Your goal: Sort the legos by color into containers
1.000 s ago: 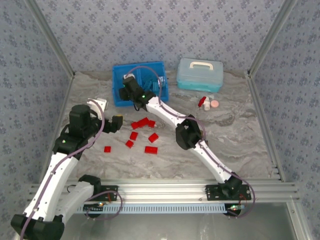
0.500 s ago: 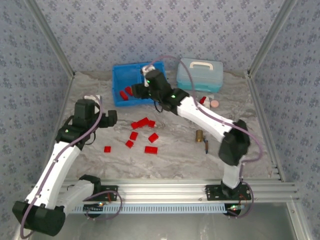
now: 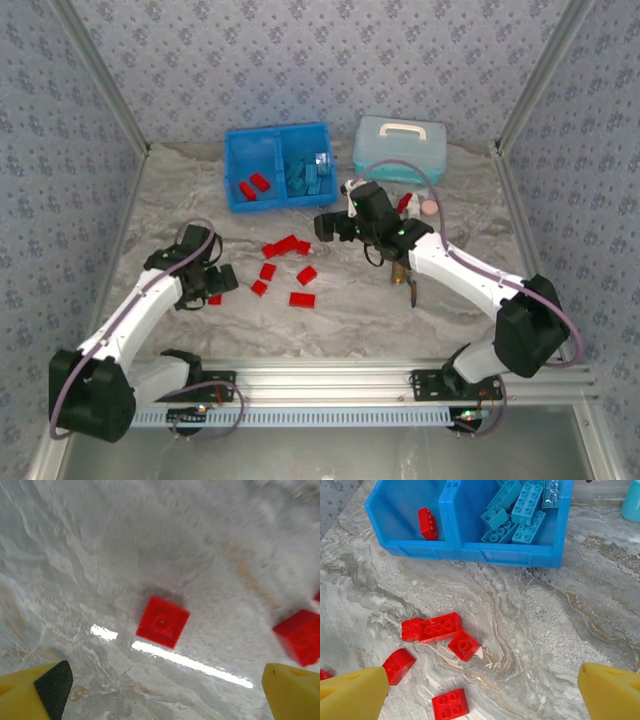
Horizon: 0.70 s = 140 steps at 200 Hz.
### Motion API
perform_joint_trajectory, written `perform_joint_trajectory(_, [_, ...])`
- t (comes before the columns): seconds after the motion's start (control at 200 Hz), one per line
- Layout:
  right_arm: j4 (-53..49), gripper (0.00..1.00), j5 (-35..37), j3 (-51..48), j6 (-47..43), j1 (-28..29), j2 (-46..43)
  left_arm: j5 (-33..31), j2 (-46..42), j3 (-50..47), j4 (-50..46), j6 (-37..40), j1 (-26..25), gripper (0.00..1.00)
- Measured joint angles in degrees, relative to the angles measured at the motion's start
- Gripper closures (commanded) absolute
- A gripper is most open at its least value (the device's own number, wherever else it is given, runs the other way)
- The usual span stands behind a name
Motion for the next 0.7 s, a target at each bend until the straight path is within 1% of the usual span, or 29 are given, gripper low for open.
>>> perform_joint_trajectory(0.06, [0.70,0.00,-0.72,0.00,0.39,-0.35,-0.20,0.11,2.25,-0.66,0.57,-0.48,0.00,0.01])
perform_joint_trajectory(0.1, [1.20,0.00,-1.20,0.00,0.68,-0.48,-0.39,0.13,3.74,-0.81,1.18,-0.76,0.00,0.04])
perform_joint_trajectory(0.245, [2.08,0.00,-1.99,0.04,1.51,-0.87,-0.87,0.09,9.51,-1.27,4.98,-1.73,0.17,0.19])
perform_joint_trajectory(0.35, [2.10,0.00,-2.47,0.04,2.03,-1.01,-0.98,-0.02,11.85,-1.84,7.72,-1.57,0.63,0.31])
perform_joint_trajectory(0.45, [2.10,0.00,-2.82,0.04,2.86,-1.09,-1.18,0.13,13.97,-2.27,9.77,-1.66,1.14,0.39])
perform_joint_trajectory(0.505, [2.08,0.00,-2.93,0.04,3.26,-1.09,-1.36,0.13,14.78,-2.69,11.04,-1.86,1.16,0.41])
perform_joint_trajectory(0.7, [2.08,0.00,-3.26,0.04,4.35,-1.09,-1.84,0.70,15.02,-4.61,13.73,-1.90,1.16,0.42])
